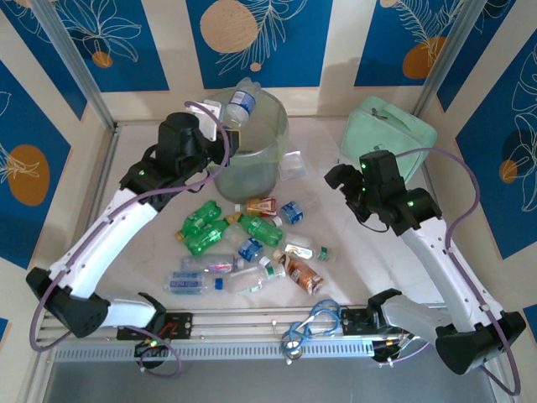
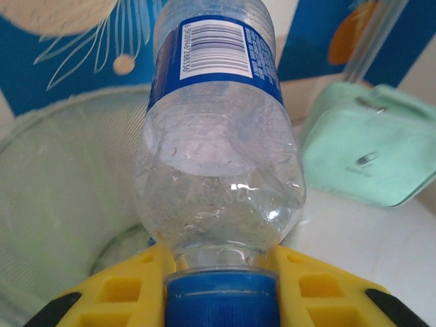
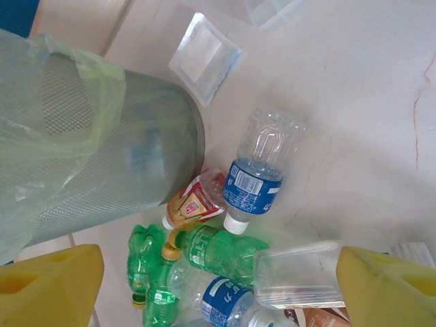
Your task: Put the plastic bottles in the bin
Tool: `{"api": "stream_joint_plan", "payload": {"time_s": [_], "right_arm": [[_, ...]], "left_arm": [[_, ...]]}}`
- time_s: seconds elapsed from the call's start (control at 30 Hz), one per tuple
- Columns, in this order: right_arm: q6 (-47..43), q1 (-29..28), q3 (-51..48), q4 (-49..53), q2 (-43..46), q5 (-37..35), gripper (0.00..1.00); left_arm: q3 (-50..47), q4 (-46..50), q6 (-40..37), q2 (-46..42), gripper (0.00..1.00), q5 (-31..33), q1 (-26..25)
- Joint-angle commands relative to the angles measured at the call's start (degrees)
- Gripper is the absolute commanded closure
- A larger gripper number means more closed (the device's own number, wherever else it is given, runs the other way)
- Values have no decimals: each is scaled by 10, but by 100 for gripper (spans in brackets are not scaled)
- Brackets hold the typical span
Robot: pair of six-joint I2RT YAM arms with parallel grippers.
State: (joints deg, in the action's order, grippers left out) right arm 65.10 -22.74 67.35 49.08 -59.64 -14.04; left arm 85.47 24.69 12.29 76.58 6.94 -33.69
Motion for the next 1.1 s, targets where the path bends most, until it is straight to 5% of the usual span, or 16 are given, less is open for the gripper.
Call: {"api": "stream_joint_plan", "payload": {"time_s": [0.0,0.3,0.47,0.7,1.07], "right_arm": [[12,-12,-10,0,-9,13,11],[13,-26,-29,-8,-36,22,11],[12,-27,-29,-7,-64,22,11],[27,-31,-16,0,-122,10,9],[73,-13,20,-41,-290,41,6]], "left_arm": [[34,31,6,24,73,22,18],[67,51,22,77,71,18,48],[70,62,20,85,60,27,51],[66,59,23,74,21,21,51],[-8,-3,47,-40,6,-102,51]]}}
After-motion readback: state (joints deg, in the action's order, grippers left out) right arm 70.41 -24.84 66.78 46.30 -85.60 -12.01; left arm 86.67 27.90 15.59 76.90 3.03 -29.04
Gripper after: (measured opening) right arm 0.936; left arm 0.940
